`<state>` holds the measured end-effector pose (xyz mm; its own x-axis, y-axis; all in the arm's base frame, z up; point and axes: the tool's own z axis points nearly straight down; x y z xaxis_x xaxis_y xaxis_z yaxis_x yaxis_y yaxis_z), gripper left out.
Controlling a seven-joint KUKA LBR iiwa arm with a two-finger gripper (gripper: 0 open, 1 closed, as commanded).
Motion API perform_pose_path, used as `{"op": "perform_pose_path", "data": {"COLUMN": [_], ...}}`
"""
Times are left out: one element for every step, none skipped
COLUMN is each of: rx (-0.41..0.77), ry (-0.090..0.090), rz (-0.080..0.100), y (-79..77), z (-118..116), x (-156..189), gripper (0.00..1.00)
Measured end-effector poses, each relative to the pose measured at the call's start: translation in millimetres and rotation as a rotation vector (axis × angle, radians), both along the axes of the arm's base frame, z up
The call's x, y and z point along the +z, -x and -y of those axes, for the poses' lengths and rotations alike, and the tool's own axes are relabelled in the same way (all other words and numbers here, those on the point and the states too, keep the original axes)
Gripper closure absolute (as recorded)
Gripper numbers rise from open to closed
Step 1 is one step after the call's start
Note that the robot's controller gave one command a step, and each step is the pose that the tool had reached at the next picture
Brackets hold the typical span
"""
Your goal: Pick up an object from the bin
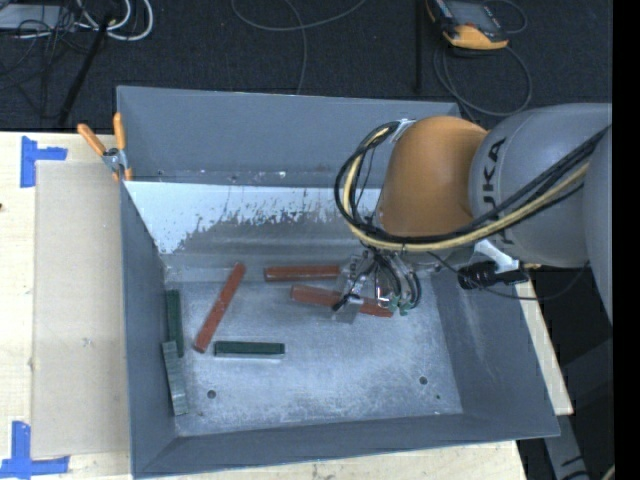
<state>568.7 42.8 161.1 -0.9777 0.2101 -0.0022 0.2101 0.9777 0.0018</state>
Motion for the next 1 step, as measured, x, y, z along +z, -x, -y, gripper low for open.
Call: {"op": "perform_pose_path", "data": {"rx": [0.004], "ry": [0.000], "rz": [0.001], "y": [-0.8], "z": [0.4], "x": [35.0], "gripper": [1.00]}}
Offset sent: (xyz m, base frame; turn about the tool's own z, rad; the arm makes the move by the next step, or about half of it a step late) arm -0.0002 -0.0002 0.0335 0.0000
